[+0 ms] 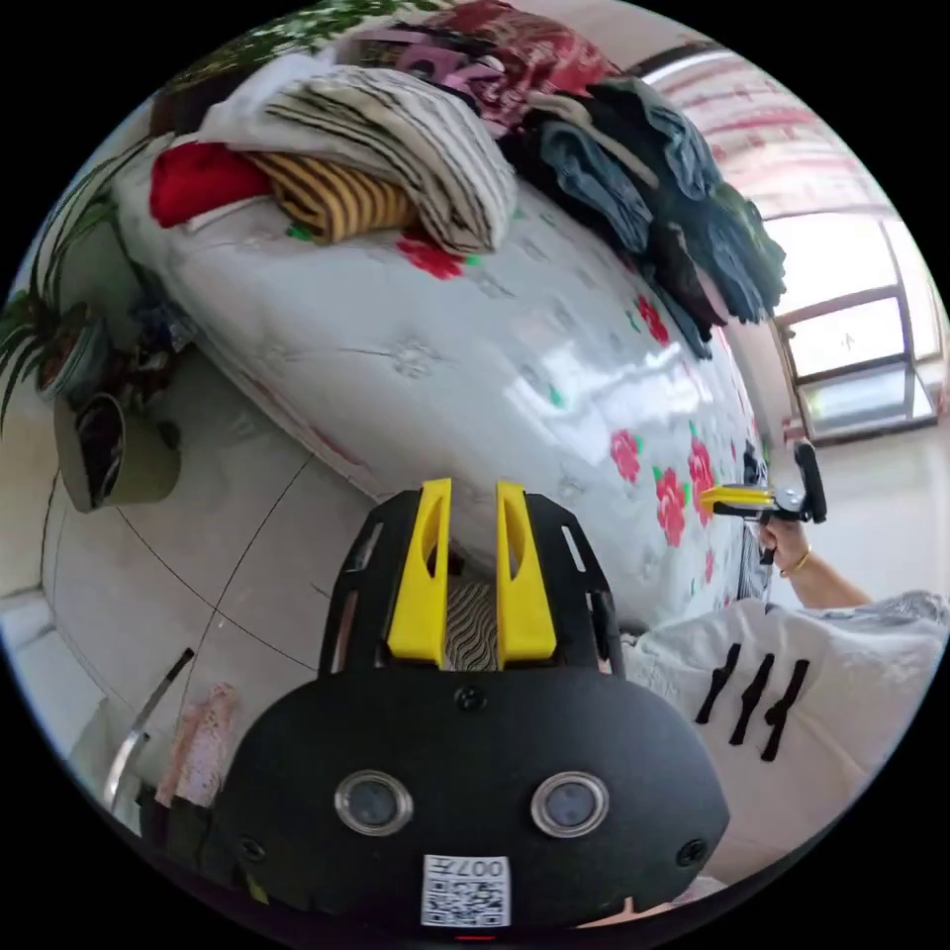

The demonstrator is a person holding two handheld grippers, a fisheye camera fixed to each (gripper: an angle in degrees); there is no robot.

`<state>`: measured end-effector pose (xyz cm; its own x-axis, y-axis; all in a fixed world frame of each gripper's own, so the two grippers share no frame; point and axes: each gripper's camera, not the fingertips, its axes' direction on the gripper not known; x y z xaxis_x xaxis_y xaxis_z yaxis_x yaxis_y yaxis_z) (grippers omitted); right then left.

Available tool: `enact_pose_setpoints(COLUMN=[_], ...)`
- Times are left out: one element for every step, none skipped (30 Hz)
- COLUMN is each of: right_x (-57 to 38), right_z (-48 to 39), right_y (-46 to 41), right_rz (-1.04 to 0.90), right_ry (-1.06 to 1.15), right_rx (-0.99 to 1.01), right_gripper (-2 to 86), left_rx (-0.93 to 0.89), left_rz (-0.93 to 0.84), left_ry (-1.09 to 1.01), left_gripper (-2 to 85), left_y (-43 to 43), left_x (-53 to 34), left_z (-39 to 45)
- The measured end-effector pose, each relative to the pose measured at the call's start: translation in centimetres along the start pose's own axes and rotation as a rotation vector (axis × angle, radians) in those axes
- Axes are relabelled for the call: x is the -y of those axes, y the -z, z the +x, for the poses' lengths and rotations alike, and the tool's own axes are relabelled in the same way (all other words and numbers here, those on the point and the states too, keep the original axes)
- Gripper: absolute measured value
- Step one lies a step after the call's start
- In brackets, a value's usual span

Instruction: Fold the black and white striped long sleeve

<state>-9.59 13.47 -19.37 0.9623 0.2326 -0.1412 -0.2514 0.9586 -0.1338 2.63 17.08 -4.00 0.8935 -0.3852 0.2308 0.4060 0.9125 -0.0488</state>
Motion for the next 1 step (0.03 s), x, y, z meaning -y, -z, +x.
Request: enact_pose_setpoints(right_x=[-2.08], right_z=[0.08], right_y=[-0.5], right_rz=[-0.047], right_ry=[-0.021], right_rx=[-0.062], right_gripper=[1.8], left_rx=[0.002], left_rz=[-0.04], left_ry=[-0.085], left_gripper=[5.7], left_y=[-1.45], left_x=[0.38], left_z=[3.99])
